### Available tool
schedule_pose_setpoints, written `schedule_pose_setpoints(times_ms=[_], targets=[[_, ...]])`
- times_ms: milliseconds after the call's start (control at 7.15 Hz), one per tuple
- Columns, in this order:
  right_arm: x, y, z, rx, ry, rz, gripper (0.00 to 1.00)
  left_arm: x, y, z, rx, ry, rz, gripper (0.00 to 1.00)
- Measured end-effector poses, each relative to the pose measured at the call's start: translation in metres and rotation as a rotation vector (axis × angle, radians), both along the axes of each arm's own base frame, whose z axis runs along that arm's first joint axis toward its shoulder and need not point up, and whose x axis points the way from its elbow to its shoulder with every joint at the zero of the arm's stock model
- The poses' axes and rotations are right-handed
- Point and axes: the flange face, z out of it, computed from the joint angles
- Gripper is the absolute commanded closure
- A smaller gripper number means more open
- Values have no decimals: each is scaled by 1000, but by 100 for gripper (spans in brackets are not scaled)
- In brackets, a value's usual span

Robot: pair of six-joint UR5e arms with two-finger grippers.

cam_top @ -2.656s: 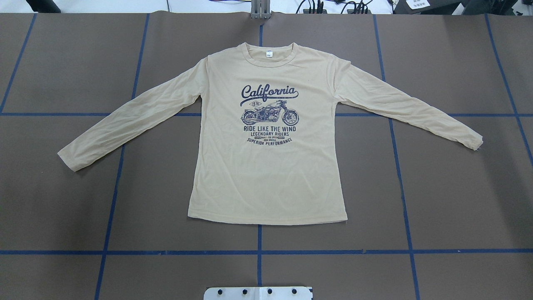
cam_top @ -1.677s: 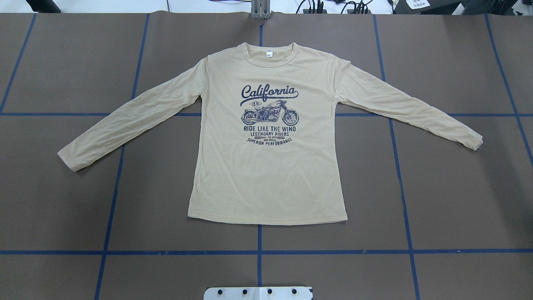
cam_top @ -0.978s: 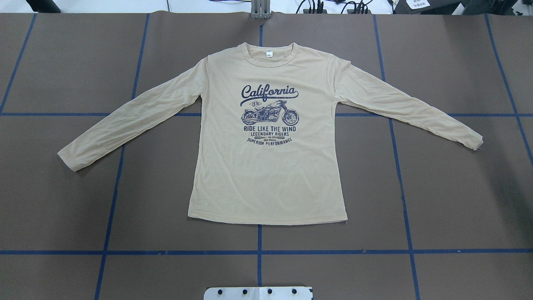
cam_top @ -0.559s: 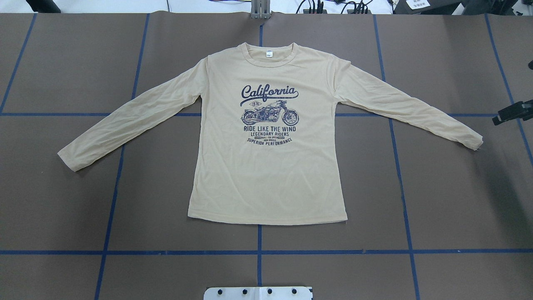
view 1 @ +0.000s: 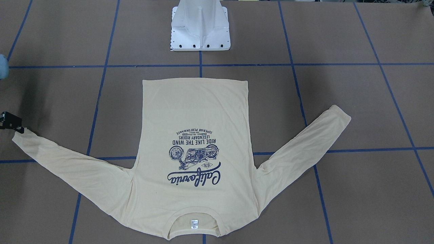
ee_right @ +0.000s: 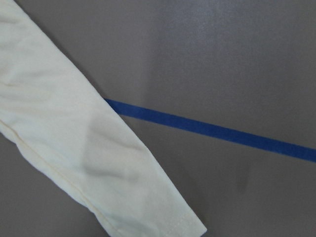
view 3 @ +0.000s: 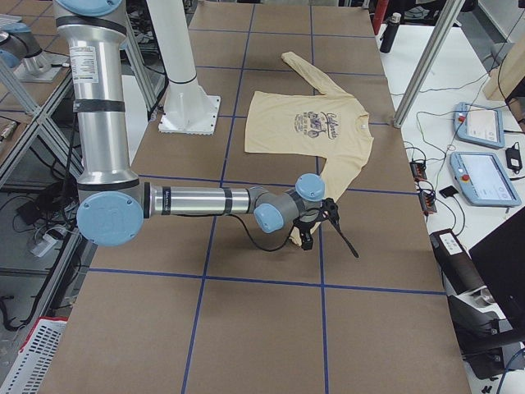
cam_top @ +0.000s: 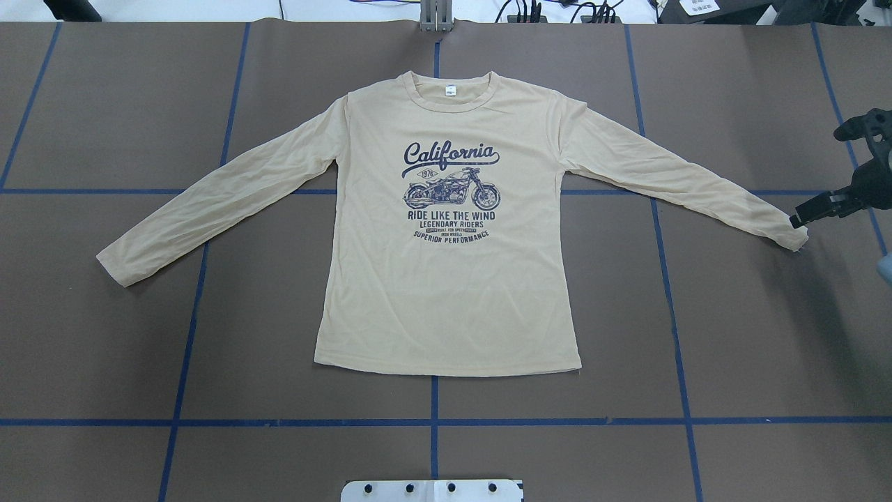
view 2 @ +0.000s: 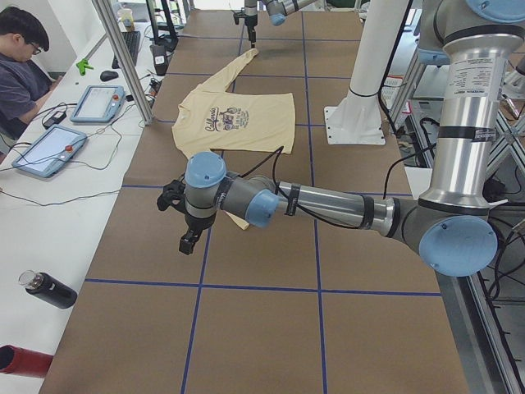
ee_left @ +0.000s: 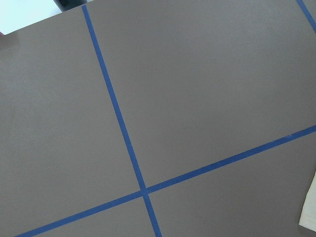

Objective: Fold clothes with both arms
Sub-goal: 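Move the right gripper to the nearest sleeve cuff and grasp it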

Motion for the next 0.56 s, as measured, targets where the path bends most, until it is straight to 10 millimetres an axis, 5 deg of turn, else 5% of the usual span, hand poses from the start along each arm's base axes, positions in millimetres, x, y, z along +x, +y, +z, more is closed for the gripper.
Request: schedule_pose_setpoints(times_ms=[559], targets=[[-17,-9,16,-28,13,-26,19,0,-1,-4,7,1,-1,0]])
